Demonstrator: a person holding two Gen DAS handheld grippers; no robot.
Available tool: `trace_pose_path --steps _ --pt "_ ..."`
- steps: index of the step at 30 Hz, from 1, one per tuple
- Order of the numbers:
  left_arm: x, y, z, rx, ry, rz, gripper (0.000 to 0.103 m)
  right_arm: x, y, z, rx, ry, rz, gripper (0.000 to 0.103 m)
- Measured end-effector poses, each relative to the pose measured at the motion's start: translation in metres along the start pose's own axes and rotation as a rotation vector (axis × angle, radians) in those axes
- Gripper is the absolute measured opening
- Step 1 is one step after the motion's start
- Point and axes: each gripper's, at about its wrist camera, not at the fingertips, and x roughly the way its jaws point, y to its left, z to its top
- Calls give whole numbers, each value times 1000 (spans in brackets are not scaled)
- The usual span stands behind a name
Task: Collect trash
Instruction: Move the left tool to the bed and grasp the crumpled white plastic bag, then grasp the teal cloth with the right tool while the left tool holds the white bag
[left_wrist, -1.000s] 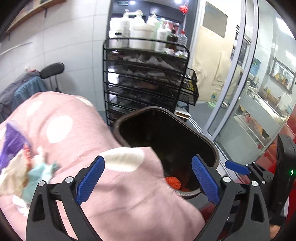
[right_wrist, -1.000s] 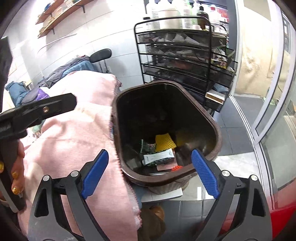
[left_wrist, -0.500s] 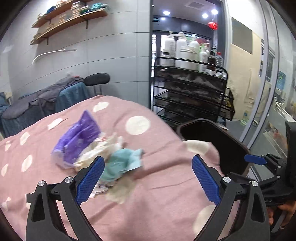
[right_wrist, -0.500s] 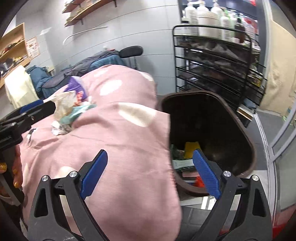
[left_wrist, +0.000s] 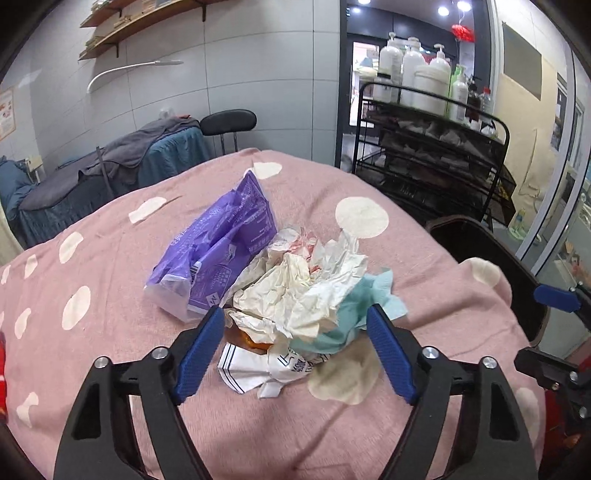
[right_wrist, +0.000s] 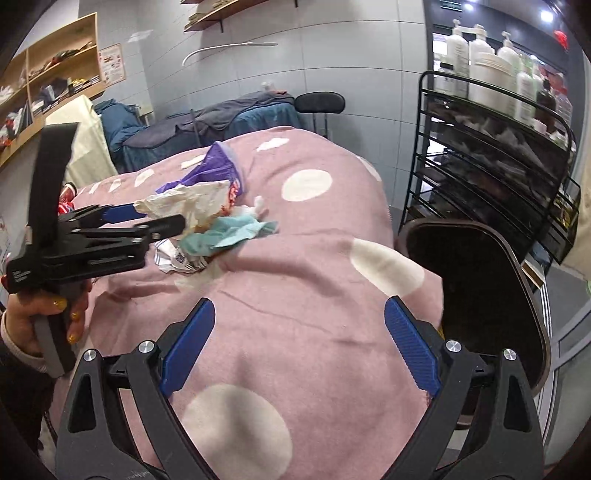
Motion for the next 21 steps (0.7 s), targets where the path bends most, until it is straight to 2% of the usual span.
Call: trace_pose_path --steps 2,5,7,9,15,21 --pt "6 1 1 13 12 3 70 4 6 4 -9 8 18 92" --pt "14 6 2 -7 40 -13 54 11 12 11 -10 24 50 92" --pt "14 10 0 -27 52 -31 32 18 19 17 -18 36 66 92" --pt "11 11 -1 -39 47 -36 26 24 25 21 -30 45 80 92" --pt "-13 18 -5 -71 -17 -39 21 50 39 35 -36 94 124 92" --pt "-42 28 -8 -128 -96 -49 20 75 51 47 -72 145 109 86"
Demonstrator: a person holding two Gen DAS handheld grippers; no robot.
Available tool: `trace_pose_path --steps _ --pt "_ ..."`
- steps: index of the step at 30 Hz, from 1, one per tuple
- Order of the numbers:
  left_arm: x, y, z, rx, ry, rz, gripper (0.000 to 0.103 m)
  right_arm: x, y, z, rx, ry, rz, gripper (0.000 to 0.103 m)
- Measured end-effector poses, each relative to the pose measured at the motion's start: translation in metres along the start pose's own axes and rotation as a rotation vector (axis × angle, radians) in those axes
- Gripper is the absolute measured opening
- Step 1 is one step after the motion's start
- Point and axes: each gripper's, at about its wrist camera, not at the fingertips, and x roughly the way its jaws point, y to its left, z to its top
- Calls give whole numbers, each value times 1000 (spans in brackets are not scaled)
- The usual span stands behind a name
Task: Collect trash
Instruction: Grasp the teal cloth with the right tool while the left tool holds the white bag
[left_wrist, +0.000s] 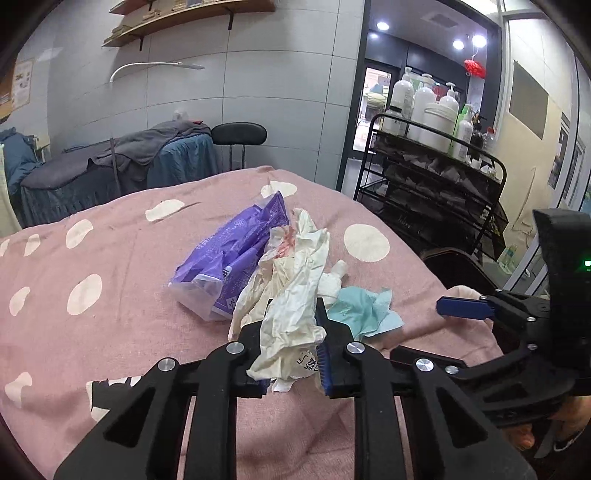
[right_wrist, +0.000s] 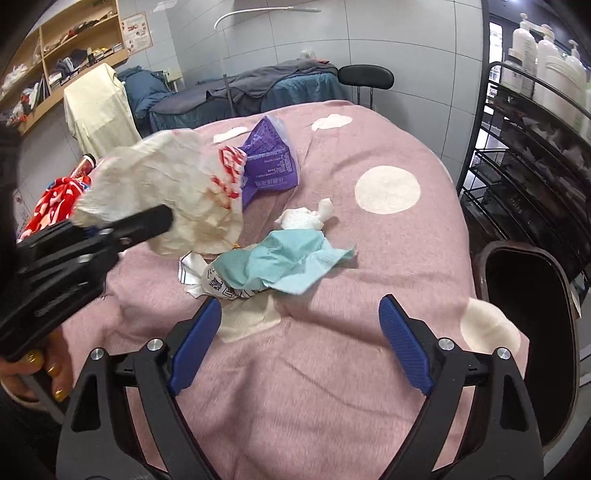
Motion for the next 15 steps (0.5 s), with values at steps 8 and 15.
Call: trace_pose_path --steps 8,15 --pt "-22 9 0 -49 -52 -15 19 31 5 19 -21 82 -27 64" --pt "-30 14 0 -65 -74 -7 19 43 9 23 -54 106 -18 18"
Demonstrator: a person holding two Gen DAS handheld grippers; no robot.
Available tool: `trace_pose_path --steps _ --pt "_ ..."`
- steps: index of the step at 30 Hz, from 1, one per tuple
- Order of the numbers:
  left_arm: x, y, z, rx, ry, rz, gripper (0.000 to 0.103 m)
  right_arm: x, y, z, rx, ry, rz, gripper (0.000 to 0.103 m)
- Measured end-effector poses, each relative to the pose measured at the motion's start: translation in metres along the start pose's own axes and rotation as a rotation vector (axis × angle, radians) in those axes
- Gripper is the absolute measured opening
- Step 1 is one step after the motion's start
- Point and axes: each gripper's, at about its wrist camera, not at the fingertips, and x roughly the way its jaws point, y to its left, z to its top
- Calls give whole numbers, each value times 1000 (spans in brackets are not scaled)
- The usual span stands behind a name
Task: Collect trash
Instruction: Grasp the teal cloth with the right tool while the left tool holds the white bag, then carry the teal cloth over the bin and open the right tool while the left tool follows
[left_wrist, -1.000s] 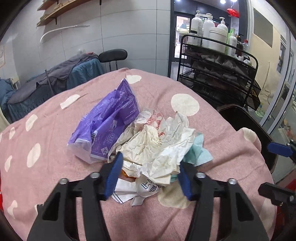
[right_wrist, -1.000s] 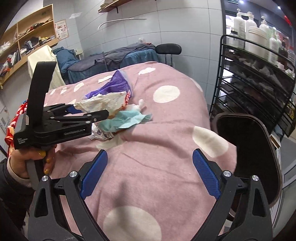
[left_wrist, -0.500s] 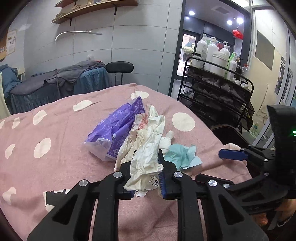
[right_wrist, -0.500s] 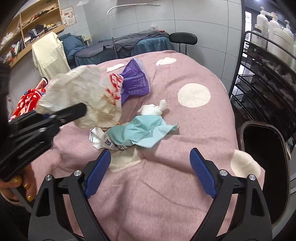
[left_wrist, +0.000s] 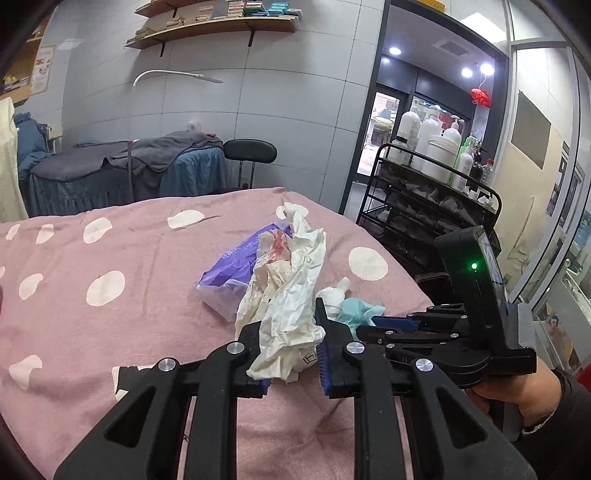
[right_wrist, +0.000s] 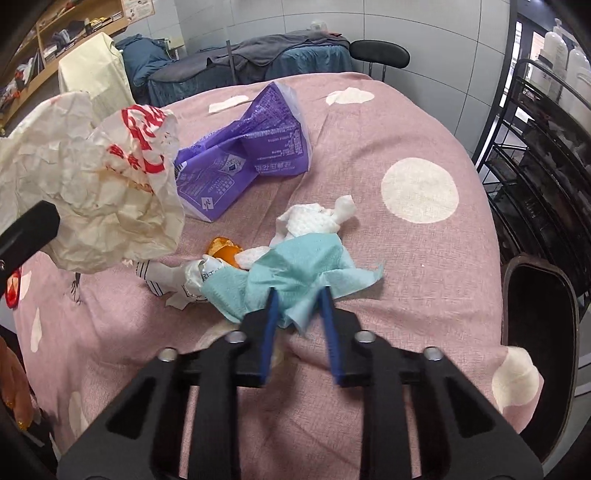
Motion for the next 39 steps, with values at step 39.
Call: trace_pose_path --steps 39 --pt "5 -120 24 168 -38 -231 11 -148 -135 -92 295 -289 -142 4"
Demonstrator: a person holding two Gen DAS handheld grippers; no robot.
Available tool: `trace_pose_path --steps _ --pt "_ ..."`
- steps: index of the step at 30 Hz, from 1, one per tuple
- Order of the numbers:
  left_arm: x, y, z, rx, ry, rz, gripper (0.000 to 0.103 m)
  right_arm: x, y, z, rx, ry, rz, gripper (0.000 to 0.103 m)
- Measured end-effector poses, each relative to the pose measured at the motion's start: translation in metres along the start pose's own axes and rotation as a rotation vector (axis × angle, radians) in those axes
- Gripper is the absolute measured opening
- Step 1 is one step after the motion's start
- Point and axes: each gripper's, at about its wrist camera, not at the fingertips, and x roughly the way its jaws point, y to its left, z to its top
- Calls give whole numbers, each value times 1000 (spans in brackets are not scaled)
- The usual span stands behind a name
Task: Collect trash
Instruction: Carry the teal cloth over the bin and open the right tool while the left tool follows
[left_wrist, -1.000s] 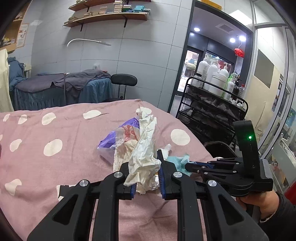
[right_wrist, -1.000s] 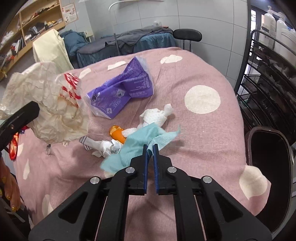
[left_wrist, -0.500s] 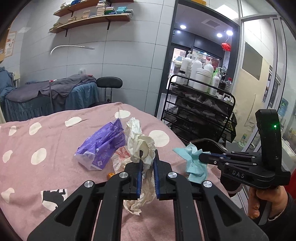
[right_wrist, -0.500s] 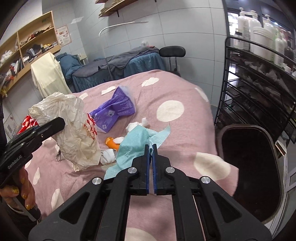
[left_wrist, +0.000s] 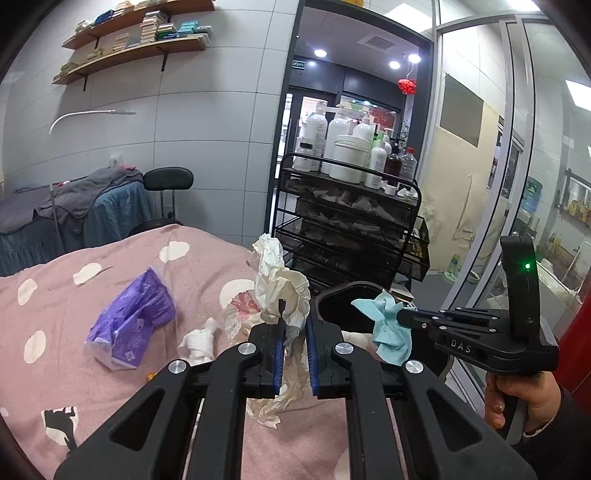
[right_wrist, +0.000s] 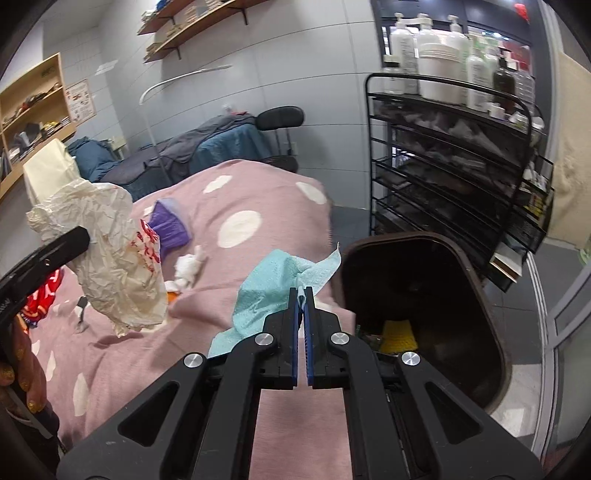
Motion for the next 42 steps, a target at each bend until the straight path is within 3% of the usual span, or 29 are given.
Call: trace_pose_path --steps 7,14,28,33,34,36,37,38,42 --pt "22 -26 4 19 33 -80 11 11 -39 -10 25 22 -142 4" --pt "35 -46 4 37 69 -140 11 46 -83 -29 77 99 -244 4" --pt "61 -76 9 80 111 -205 11 89 -126 -59 131 191 -341 4" --pt "67 -86 10 81 121 -226 11 91 -132 -62 154 207 -335 7" --pt "68 -89 10 84 122 -229 11 91 -132 -63 156 209 -335 15" --pt "72 -95 12 92 124 -236 11 90 -132 -64 160 200 -337 46" --pt "73 -97 13 96 125 -241 11 88 -130 -64 161 187 -342 71" --pt "75 -99 13 99 126 -244 11 85 -129 -64 159 166 -354 75" --pt "85 -108 13 106 143 -261 11 79 -127 -63 161 156 -353 75"
